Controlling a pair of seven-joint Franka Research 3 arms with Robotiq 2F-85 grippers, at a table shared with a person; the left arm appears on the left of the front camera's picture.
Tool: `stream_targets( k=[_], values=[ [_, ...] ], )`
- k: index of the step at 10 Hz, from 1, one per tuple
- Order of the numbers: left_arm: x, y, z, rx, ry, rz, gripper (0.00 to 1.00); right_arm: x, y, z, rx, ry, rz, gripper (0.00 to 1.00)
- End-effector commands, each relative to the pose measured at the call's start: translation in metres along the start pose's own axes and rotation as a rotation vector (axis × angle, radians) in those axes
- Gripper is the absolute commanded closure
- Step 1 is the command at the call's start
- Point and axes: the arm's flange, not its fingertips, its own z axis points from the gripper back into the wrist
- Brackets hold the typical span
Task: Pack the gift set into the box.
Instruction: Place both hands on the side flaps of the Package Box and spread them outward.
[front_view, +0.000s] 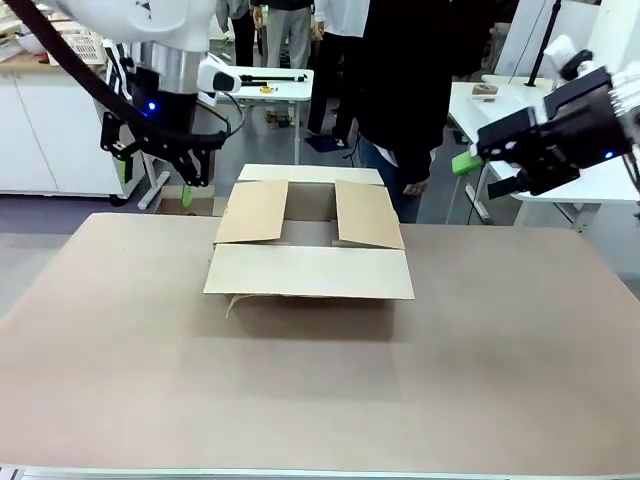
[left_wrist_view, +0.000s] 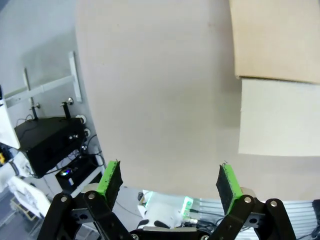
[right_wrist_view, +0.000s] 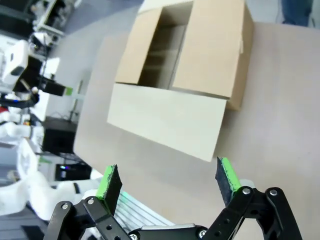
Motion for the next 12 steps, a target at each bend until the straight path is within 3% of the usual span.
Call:
stream_targets(
  k=[1, 2, 5, 6, 7, 12],
  values=[
    [-0.016, 0.009, -0.007, 0.017, -0.035, -0.036, 0.00, 0.005, 0.007, -0.006, -0.017, -0.027, 0.049, 0.00],
    [0.000, 0.000, 0.000, 0.000, 0.000, 0.000, 0.00, 0.005, 0.007, -0.006, -0.017, -0.027, 0.049, 0.00],
    [-0.008, -0.002, -0.002, 0.006, -0.003, -0.019, 0.00, 0.005, 0.007, -0.006, -0.017, -0.027, 0.049, 0.00],
    [-0.005, -0.003, -0.005, 0.083, 0.038, 0.027, 0.00, 0.005, 0.007, -0.006, -0.017, -0.027, 0.049, 0.00],
    [-0.008, -0.003, -0.003, 0.006, -0.002, -0.021, 0.00, 0.005, 0.007, -0.006, -0.017, -0.027, 0.049, 0.00],
    [-0.008, -0.007, -0.003, 0.022, 0.006, -0.018, 0.00, 0.005, 0.007, -0.006, -0.017, -0.027, 0.049, 0.00]
  ],
)
